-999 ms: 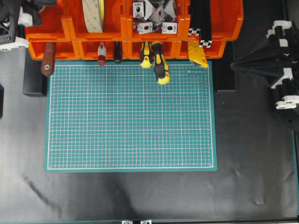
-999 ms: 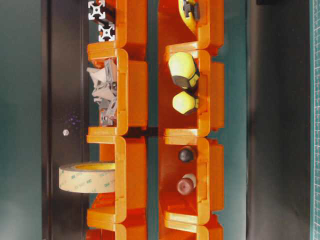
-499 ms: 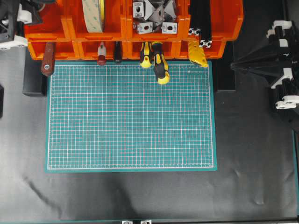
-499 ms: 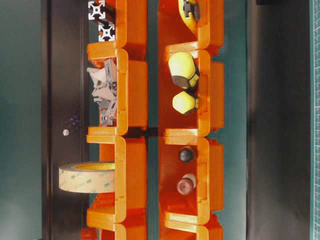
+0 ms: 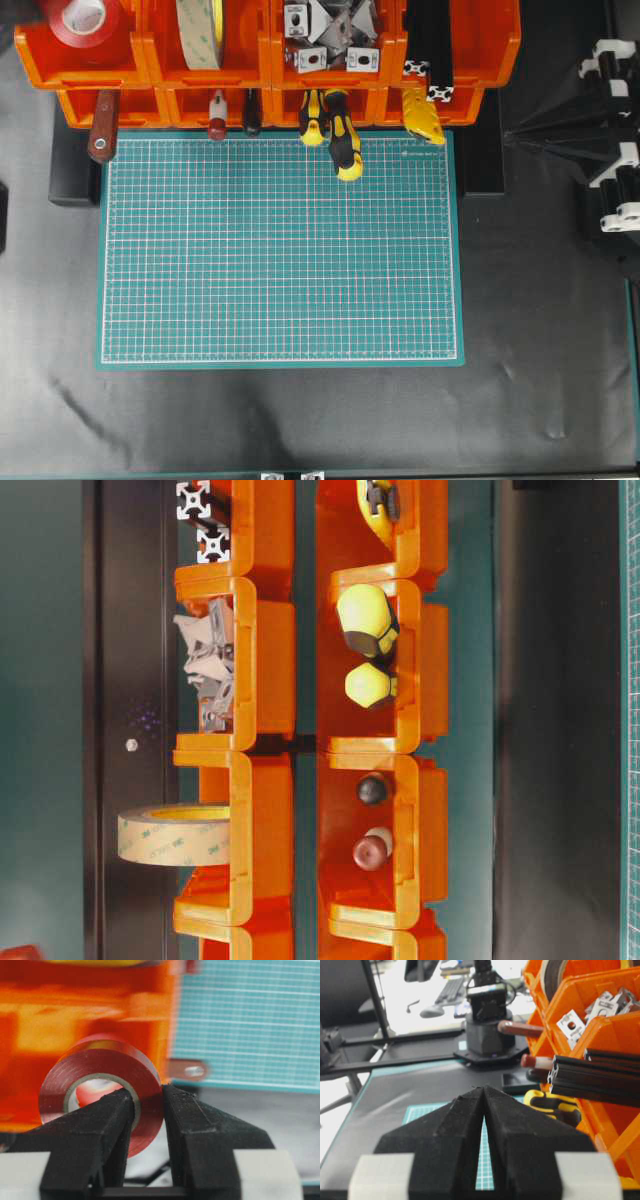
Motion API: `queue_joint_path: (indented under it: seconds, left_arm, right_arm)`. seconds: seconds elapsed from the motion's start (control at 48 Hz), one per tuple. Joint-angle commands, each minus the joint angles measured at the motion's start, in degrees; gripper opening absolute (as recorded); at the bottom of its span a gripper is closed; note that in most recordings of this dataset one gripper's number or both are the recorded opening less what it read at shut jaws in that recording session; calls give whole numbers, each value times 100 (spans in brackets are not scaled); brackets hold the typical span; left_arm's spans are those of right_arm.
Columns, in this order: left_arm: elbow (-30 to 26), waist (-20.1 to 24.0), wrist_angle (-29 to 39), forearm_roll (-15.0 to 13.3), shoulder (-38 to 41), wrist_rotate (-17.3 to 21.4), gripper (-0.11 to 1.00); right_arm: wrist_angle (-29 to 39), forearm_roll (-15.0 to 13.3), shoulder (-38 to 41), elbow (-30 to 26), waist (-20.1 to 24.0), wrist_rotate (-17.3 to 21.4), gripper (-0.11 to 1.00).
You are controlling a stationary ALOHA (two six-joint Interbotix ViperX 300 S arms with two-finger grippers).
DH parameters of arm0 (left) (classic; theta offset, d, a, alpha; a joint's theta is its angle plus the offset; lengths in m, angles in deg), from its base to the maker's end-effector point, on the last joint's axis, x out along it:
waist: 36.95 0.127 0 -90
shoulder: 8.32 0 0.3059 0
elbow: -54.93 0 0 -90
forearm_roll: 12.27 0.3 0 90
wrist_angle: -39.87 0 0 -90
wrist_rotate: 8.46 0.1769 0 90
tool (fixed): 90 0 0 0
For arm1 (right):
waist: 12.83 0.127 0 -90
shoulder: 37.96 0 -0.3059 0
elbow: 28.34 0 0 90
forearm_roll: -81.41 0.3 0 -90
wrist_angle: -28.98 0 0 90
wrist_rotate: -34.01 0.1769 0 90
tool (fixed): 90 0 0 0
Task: Pick vinyl tape from container rack with left arm.
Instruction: 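Lift the red tape roll out of the bin with the left gripper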
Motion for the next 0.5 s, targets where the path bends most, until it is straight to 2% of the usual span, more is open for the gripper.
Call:
queue_joint_path:
  seconds: [0.0, 0.166, 0.291, 0.479]
  left_arm:
    - [-114, -527, -123, 0, 9, -360, 18]
    - [-88, -1626, -1204, 0, 105, -993, 18]
    - [62, -2074, -1714, 0, 167, -1222, 18]
    - [659, -2558, -2399, 0, 589, -1380, 18]
  right_arm:
    - [-9, 0, 18, -158, -9, -9, 0]
    - [9, 0, 0, -149, 0, 0, 0]
    - [9, 9, -44, -158, 0, 0, 0]
    - [79, 0, -141, -193, 0, 26, 0]
